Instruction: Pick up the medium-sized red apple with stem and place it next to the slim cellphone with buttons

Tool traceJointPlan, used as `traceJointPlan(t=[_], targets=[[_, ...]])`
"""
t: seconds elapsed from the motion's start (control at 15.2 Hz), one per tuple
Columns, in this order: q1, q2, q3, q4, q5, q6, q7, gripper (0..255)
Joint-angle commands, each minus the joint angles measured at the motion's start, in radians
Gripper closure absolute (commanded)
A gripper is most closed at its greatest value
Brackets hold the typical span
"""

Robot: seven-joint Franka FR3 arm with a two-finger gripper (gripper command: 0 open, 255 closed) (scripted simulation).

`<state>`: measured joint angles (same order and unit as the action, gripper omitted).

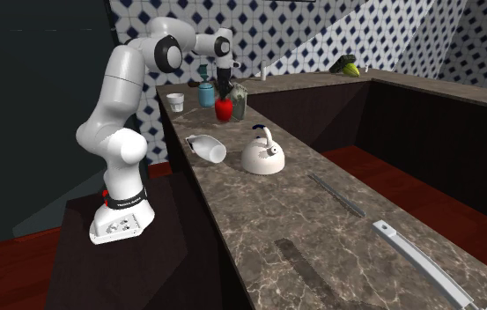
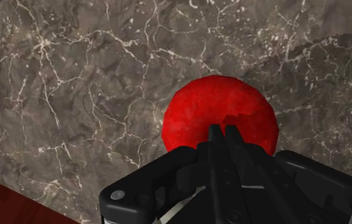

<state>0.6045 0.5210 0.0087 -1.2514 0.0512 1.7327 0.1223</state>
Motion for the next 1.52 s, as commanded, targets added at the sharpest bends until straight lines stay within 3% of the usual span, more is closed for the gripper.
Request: traceJointPlan(t=[0.0, 0.4, 0.92, 0.99, 1.32, 1.45], targets=[[0.000, 0.003, 0.000, -0.024, 0.000, 0.029, 0.000, 255], [0.001, 0.010, 0.000, -0.091, 0.001, 0.102, -0.004, 255], [0.001, 0.010, 0.000, -0.091, 0.001, 0.102, -0.004, 255], [0.001, 0.010, 0.000, -0.091, 0.001, 0.102, -0.004, 0], [0.001, 0.010, 0.000, -0.091, 0.001, 0.102, -0.004, 0], [-0.001, 0.008, -0.001, -0.027, 0.000, 0.036, -0.003, 0]])
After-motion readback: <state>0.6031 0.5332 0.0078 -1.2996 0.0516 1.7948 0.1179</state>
